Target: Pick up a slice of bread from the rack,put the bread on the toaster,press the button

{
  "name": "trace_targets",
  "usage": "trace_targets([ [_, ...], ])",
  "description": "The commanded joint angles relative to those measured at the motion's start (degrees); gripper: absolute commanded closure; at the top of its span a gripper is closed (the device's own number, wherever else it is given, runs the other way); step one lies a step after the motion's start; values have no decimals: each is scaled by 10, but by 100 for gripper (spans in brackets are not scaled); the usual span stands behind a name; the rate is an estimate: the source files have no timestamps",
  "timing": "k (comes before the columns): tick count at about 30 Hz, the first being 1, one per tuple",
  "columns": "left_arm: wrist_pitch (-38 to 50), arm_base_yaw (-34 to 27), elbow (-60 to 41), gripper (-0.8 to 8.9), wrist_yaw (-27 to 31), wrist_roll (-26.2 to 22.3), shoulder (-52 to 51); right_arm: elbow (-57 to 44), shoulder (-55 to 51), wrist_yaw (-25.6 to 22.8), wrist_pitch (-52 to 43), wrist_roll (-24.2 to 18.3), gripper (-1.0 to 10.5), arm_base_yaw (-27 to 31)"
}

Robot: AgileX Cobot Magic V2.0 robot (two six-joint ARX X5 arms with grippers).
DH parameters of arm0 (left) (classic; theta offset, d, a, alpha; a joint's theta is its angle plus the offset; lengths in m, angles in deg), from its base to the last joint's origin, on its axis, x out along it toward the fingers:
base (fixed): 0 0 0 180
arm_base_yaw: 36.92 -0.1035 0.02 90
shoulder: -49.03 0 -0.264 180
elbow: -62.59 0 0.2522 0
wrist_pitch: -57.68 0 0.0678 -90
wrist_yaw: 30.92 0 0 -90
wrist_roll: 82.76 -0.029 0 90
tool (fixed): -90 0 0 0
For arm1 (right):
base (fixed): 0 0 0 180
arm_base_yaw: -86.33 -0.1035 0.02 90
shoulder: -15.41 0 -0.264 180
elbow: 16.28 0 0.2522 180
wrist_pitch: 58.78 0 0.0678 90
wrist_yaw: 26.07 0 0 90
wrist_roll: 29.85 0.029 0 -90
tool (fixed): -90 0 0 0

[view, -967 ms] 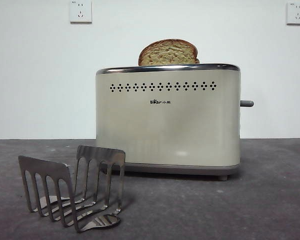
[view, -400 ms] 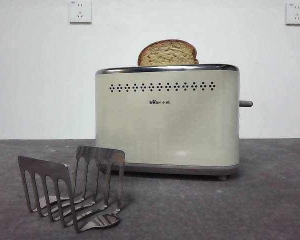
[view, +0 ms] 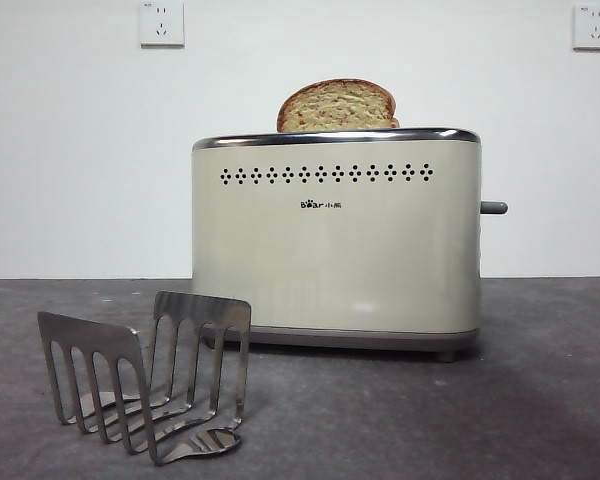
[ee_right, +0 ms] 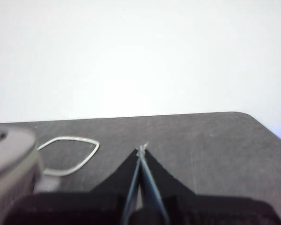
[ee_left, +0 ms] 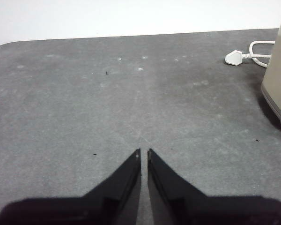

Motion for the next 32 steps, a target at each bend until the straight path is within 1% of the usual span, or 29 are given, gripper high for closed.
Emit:
trace_targets([
  [1, 4, -2, -6, 786, 2, 3, 0, -86, -87, 11, 2, -8, 946, 0],
  [5, 4, -2, -6, 786, 2, 3, 1, -125, -149, 13, 34, -9, 946, 1],
  [8, 4, -2, -6, 786, 2, 3, 1, -139, -176, 18, 64, -6, 946, 1],
  [11, 4, -2, -6, 786, 2, 3, 1, -158, -191, 21, 69, -4, 946, 1],
  [20, 4, -2, -6, 786, 2, 3, 1, -158, -210, 14, 167, -10, 946, 1],
  [32, 4, -2, -6, 786, 2, 3, 1, -158, -210, 12, 167, -10, 946, 0],
])
